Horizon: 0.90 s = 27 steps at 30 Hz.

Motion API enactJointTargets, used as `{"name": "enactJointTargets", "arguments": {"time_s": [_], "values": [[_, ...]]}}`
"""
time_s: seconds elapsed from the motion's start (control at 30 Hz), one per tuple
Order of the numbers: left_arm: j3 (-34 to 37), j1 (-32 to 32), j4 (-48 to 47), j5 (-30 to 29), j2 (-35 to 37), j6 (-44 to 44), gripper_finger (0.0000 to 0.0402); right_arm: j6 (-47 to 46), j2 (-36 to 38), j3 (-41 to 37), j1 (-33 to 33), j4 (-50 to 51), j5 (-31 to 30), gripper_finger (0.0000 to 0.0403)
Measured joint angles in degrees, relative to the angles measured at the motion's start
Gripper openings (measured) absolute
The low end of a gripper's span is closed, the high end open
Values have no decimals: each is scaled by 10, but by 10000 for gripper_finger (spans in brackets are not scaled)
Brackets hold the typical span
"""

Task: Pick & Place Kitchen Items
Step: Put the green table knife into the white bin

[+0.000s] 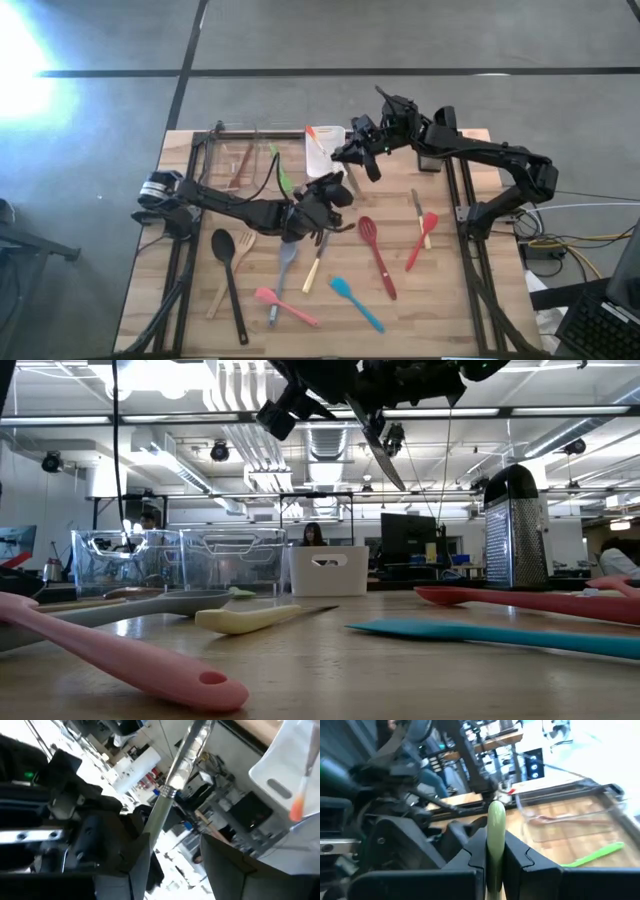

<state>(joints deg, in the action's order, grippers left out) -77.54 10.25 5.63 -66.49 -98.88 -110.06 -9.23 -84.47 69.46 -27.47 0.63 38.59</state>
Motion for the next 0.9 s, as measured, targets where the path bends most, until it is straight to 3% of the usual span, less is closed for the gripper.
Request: {"name": "enactJointTargets", "arguments": {"time_s": [0.23, 0.5, 0.63, 0.9], "values": [[13, 13, -198, -20, 47, 171, 175, 0, -35, 58, -53, 23, 5, 17], [46, 23, -407, -93, 109, 423, 174, -9, -188, 184, -98, 27, 70, 17], [80, 40, -432, -102, 145, 486, 174, 2, -260, 250, -109, 47, 75, 17], [166, 61, -431, -106, 215, 498, 173, 4, -372, 353, -123, 55, 60, 17]]}}
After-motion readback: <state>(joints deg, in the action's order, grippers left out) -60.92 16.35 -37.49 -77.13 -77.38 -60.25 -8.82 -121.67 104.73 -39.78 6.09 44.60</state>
